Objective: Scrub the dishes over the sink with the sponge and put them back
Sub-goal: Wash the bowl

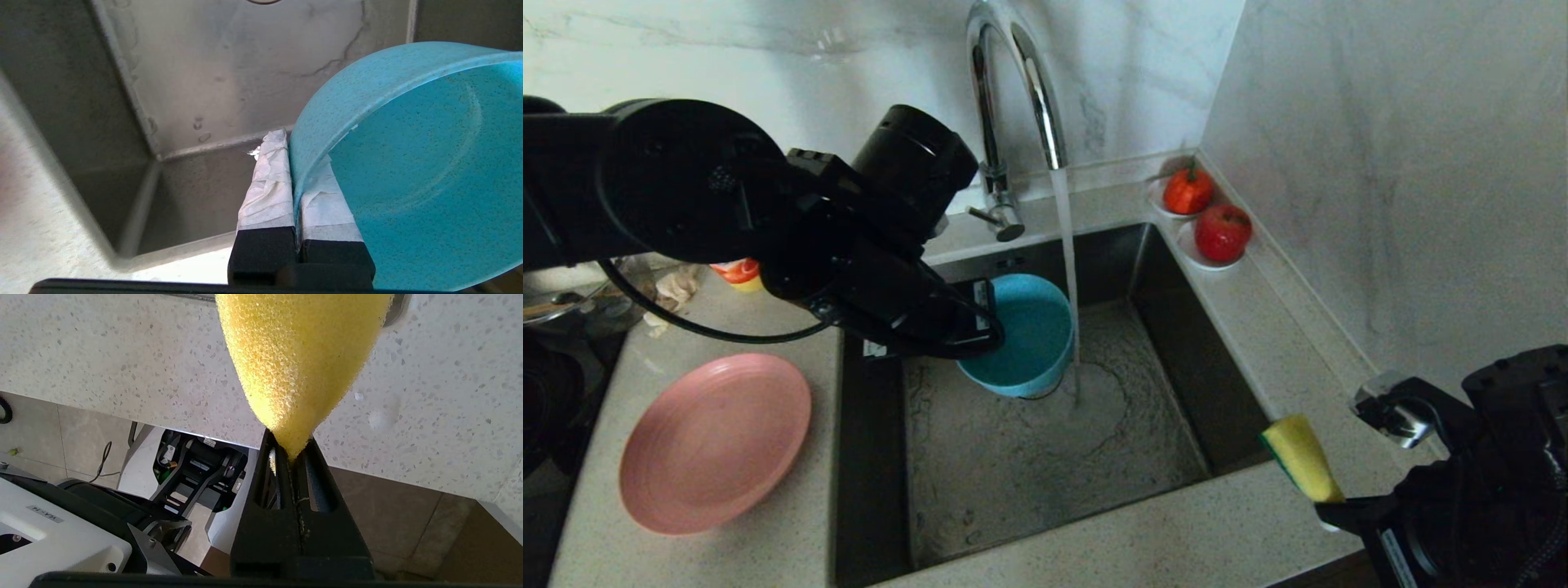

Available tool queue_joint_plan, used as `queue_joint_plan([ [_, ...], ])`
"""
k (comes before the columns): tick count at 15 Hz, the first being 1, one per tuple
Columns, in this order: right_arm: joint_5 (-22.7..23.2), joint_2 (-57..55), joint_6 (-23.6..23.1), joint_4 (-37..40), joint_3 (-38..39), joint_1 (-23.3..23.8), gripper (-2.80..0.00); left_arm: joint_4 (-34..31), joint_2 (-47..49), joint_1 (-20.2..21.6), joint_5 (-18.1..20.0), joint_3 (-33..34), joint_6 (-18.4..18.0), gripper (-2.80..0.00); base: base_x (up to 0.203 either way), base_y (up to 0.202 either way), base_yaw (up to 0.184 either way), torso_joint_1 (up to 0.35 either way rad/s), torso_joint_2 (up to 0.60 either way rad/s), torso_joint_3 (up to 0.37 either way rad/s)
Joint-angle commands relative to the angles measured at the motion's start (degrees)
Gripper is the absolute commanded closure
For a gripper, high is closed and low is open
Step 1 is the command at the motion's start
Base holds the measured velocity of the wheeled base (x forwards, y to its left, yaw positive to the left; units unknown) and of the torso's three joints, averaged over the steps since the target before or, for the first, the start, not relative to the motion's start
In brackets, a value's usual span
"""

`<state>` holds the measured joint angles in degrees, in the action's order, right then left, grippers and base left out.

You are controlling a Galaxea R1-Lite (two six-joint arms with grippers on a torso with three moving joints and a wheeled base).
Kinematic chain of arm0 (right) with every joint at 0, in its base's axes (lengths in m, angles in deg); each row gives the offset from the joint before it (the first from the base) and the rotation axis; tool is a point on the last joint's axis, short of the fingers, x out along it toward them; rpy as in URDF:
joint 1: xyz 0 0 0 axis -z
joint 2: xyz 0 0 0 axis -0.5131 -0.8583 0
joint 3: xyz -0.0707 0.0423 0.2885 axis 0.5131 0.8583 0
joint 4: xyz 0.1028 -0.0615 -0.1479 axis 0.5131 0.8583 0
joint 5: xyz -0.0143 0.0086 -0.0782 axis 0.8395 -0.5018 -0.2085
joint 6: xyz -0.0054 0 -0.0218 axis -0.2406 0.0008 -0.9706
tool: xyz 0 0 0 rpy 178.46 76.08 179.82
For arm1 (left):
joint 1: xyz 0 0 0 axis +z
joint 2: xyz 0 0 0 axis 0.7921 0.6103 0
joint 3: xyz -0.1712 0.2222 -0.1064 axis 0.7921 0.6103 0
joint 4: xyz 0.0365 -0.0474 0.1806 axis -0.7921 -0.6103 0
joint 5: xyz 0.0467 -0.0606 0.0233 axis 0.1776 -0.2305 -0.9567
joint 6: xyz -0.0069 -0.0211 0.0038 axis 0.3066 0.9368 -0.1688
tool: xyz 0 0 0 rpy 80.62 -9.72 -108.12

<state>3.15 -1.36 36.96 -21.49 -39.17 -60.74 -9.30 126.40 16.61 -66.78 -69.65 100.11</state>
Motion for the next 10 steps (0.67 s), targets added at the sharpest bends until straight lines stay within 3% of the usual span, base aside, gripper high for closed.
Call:
queue_joint_plan([
  [1,-0.1,-0.4,0.1,0.0,0.5,0.0,0.0,-0.2,2.9,-0.3,-1.0,-2.0,1.1,0.0,0.0,0.0,0.0,0.0,0.0,0.0],
  [10,0.5,-0.4,0.1,0.0,1.6,0.8,0.0,-0.3,7.6,-0.3,-2.1,-9.3,5.6,0.0,0.0,0.0,0.0,0.0,0.0,0.0],
])
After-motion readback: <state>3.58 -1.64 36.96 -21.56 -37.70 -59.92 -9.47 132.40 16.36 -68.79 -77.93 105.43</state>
